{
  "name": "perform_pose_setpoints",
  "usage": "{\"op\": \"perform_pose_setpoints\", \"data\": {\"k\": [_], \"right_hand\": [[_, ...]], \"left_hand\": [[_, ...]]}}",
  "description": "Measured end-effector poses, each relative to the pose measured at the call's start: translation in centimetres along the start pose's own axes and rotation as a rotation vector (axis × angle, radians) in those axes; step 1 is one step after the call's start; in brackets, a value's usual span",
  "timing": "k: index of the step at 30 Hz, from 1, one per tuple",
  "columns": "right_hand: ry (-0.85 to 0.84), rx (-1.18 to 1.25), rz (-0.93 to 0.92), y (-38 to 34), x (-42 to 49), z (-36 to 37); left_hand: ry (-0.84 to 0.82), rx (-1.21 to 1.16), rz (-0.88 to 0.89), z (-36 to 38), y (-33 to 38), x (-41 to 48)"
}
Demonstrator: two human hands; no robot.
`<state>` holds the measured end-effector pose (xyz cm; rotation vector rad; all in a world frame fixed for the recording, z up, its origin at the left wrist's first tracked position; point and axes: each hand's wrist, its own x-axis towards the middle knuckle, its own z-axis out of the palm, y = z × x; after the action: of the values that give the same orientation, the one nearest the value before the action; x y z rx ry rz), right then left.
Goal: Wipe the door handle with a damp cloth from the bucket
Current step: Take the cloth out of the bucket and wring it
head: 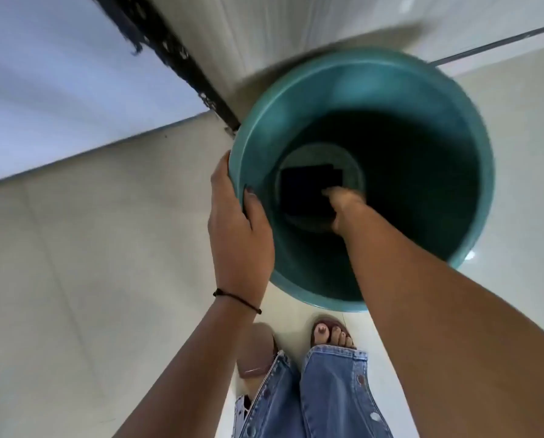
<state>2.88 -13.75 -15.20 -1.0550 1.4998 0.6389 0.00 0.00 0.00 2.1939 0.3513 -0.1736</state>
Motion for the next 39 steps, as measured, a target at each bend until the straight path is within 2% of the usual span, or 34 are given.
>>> {"op": "perform_pose_setpoints", "data": {"k": [4,7,10,15,17,19,23,26,28,31,33,34,35,36,37,39], "right_hand": [[-0.05,0.012,0.088,-0.6,1.3,1.3],[-0.079,-0.147,0.033,-0.3,1.9,1.4],[-0.08,-0.155,-0.036,0.0,-0.4,0.8],[-0.098,0.058,-0.26,-0.4,-7.7,-1.9],[-0.182,0.185,-0.313,-0.6,-11.6,-3.5],[-0.26,0.268,-0.31,-0.6,-15.4,-5.2],[-0.421,0.297,-0.312,-0.7,-24.9,-8.6],[-0.56,0.272,-0.307,-0.3,-32.9,-10.7],[-0.635,0.245,-0.288,0.2,-38.7,-11.7],[-0.642,0.11,-0.321,1.5,-46.6,-12.3],[-0.469,-0.171,-0.501,2.3,-51.8,-12.3],[-0.375,-0.269,-0.588,2.9,-53.9,-12.1],[-0.35,-0.287,-0.635,3.4,-56.4,-11.8],[-0.379,-0.247,-0.638,3.9,-59.0,-11.4],[-0.463,-0.139,-0.56,4.5,-61.6,-11.0],[-0.685,0.108,-0.31,5.4,-66.8,-10.3]], "left_hand": [[0.079,0.018,0.045,0.5,-1.0,0.3],[0.084,0.022,0.055,0.7,-1.0,0.2],[0.069,0.037,0.042,0.6,-1.0,0.4],[-0.104,0.02,-0.036,-0.6,-0.1,0.5],[-0.231,-0.009,-0.203,-1.7,0.8,0.4],[-0.313,-0.089,-0.394,-3.1,2.5,-0.3],[-0.412,-0.329,-0.491,-7.9,8.0,-3.5],[-0.54,-0.643,-0.636,-12.5,12.1,-6.0],[-0.569,-0.84,-0.703,-16.2,15.5,-7.9],[-0.452,-0.918,-0.659,-22.0,20.6,-10.7],[-0.257,-0.726,-0.534,-26.3,23.6,-13.0],[-0.16,-0.598,-0.443,-28.2,24.8,-14.2],[-0.063,-0.49,-0.349,-30.5,26.2,-15.6],[0.005,-0.421,-0.263,-32.8,27.8,-17.1],[0.035,-0.398,-0.198,-35.0,29.2,-18.7],[-0.011,-0.404,-0.099,-38.6,31.7,-21.8]]}}
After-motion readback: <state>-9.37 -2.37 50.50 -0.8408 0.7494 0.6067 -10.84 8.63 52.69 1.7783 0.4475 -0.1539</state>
